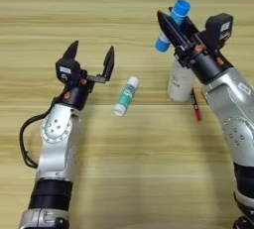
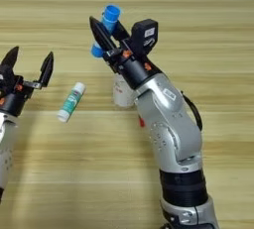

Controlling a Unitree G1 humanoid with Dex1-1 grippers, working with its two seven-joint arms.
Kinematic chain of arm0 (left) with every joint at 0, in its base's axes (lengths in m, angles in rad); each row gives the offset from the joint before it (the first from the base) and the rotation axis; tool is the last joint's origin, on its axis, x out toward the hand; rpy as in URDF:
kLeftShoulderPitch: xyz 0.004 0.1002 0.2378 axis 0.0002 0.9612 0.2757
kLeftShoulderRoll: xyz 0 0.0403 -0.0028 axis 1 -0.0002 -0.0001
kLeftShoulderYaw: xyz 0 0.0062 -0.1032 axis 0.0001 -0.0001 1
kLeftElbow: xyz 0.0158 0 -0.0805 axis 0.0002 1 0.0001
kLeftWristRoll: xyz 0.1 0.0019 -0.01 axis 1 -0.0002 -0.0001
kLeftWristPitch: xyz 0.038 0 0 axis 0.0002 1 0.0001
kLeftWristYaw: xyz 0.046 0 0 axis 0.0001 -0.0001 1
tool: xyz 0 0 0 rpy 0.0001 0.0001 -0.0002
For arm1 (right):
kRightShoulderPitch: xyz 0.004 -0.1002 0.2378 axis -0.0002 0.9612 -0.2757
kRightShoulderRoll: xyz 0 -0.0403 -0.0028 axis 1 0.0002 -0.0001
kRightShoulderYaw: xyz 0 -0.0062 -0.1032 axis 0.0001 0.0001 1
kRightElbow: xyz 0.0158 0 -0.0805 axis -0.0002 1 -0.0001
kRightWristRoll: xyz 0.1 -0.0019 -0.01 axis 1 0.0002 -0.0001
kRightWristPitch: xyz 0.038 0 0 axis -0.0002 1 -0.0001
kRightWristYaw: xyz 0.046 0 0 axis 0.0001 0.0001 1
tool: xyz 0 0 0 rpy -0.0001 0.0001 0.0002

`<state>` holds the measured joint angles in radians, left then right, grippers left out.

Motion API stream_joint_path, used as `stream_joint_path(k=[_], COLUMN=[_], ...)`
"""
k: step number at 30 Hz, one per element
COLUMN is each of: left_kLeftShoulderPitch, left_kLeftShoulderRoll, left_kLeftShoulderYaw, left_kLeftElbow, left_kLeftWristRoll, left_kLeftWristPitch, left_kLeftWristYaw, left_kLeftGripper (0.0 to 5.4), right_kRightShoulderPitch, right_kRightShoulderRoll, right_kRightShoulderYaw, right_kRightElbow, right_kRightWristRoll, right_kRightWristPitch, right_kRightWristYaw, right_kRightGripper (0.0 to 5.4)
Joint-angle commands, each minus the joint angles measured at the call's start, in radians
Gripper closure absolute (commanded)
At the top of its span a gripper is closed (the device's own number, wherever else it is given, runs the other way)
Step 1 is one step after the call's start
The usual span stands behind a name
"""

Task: Move the objects on the table

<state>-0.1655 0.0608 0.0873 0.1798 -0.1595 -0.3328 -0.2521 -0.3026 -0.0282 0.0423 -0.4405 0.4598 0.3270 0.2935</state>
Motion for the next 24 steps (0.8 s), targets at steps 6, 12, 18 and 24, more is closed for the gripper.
stream_joint_path(k=[6,12,18,24], left_kLeftShoulderPitch=[-0.029,-0.038,-0.037,-0.034], left_kLeftShoulderRoll=[0.014,0.029,0.028,0.027], left_kLeftShoulderYaw=[0.012,0.022,0.016,0.01], left_kLeftElbow=[0.064,0.098,0.096,0.087], left_kLeftWristRoll=[0.056,0.086,0.09,0.091], left_kLeftWristPitch=[0.005,0.011,0.011,0.014], left_kLeftWristYaw=[0.08,0.122,0.132,0.141], left_kLeftGripper=[0.0,0.0,0.0,0.0], right_kRightShoulderPitch=[0.001,0.027,0.055,0.071], right_kRightShoulderRoll=[-0.086,-0.149,-0.232,-0.308], right_kRightShoulderYaw=[-0.103,-0.17,-0.274,-0.355], right_kRightElbow=[-0.094,-0.155,-0.204,-0.151], right_kRightWristRoll=[0.02,0.036,0.074,0.063], right_kRightWristPitch=[0.019,0.057,0.151,0.217], right_kRightWristYaw=[-0.031,-0.055,-0.105,-0.133], right_kRightGripper=[4.0,4.0,4.0,4.0])
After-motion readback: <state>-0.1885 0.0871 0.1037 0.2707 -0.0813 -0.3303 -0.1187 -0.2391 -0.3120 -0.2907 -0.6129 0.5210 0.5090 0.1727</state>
